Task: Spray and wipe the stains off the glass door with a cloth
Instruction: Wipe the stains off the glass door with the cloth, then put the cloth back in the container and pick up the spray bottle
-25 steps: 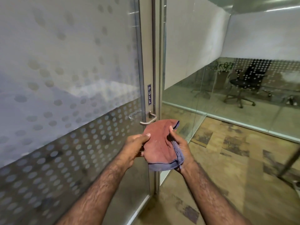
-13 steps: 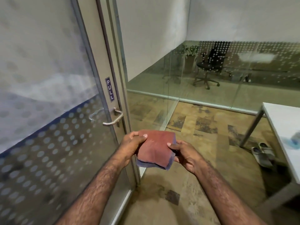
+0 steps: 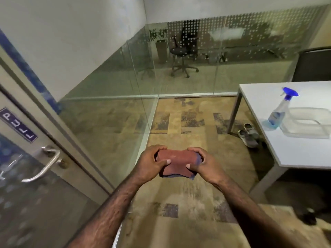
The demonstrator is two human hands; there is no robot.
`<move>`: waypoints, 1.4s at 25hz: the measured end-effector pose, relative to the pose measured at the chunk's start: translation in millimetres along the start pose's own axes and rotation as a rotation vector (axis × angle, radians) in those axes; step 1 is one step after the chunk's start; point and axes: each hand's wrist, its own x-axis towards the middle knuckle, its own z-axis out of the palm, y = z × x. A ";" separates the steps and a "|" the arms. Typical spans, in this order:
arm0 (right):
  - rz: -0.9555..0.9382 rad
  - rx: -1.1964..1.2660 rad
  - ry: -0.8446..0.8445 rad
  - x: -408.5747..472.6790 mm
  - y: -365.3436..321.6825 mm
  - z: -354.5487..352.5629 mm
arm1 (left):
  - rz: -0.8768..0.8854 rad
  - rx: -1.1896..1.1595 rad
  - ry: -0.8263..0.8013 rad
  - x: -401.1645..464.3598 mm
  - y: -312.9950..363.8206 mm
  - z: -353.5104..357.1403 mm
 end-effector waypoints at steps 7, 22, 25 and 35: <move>0.061 0.031 0.249 -11.9 44.2 -126.4 | 0.157 -0.036 -0.123 77.7 61.6 93.7; 0.299 0.678 0.745 -70.7 125.9 -316.9 | -0.058 -0.356 -0.586 168.7 196.0 340.2; 0.310 0.940 0.779 -60.5 139.9 -361.5 | -0.204 -0.489 -0.690 199.7 214.4 386.2; 0.177 0.982 0.811 -11.3 177.4 -493.0 | -0.265 -0.517 -0.942 305.1 280.7 501.7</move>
